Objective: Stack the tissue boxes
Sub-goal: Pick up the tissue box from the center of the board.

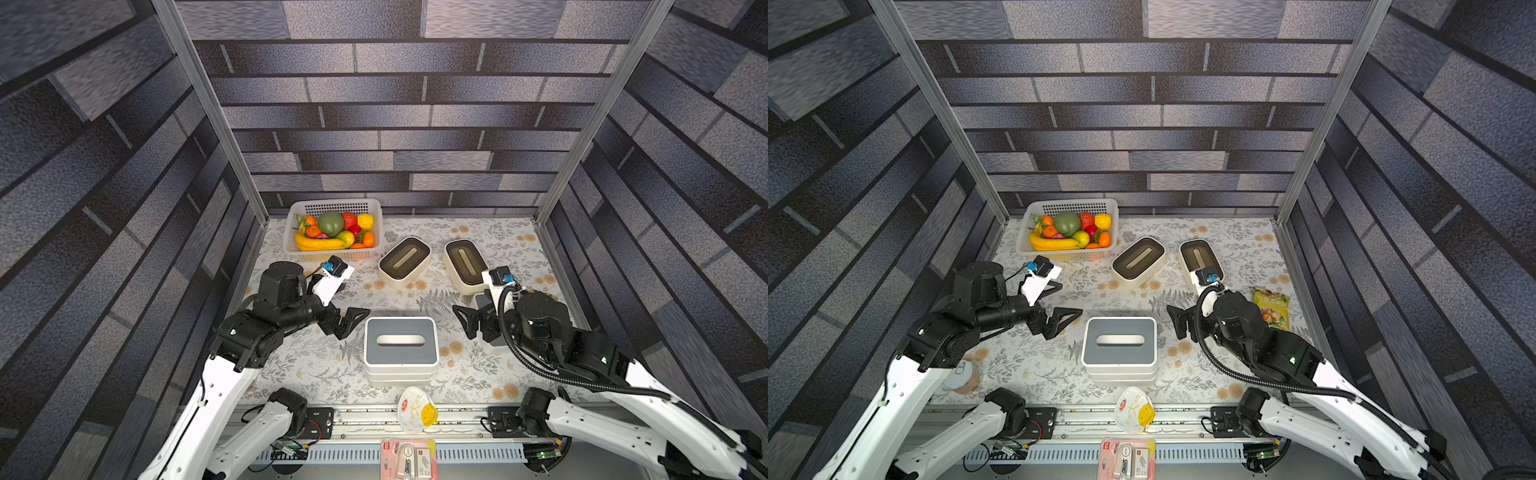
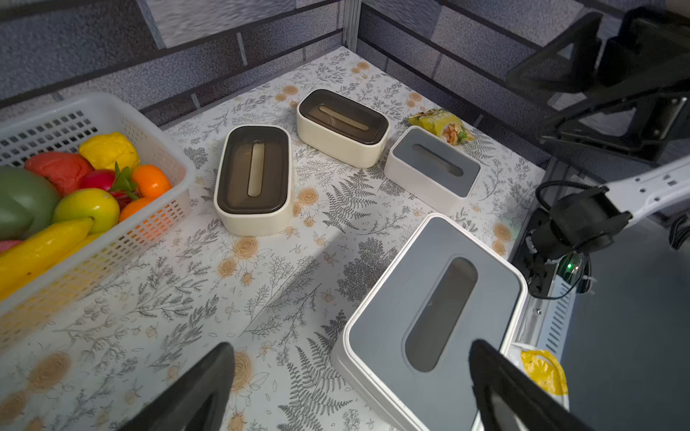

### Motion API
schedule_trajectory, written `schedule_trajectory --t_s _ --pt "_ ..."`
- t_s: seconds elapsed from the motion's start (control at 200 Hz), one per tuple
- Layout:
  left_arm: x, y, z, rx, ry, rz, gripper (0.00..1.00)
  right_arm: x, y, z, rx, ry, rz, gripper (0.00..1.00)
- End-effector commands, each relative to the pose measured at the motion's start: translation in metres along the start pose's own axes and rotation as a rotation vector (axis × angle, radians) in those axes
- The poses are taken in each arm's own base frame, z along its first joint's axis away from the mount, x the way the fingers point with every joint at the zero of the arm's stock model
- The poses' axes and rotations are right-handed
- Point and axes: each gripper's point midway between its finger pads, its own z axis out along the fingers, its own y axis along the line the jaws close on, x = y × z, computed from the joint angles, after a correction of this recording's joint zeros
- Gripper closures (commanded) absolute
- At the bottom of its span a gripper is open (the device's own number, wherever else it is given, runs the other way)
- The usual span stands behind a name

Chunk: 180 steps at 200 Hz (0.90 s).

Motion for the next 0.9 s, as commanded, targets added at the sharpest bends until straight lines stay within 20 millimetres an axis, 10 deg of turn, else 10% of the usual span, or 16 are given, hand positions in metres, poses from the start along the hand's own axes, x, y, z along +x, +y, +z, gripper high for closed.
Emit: schedule_trajectory --t_s 0.0,0.251,0.496,0.897 --pt "-0.034 0.008 0.004 0.096 -0.045 -0.268 0.00 0.014 -0.032 0.003 0.189 0.172 0.079 0.00" --pt "-0.084 0.059 0.067 0.086 0.054 -0.515 0.00 0.045 -0.080 0.021 0.336 0.405 0.278 0.00" --pt "-0.068 0.037 0.140 0.110 0.262 -0.360 0.00 0.086 -0.131 0.023 0.479 0.629 0.284 0.00" --pt "-0.032 0.027 0.171 0.237 0.253 -0.451 0.00 0.142 -0.138 0.060 0.449 0.879 0.255 0.31"
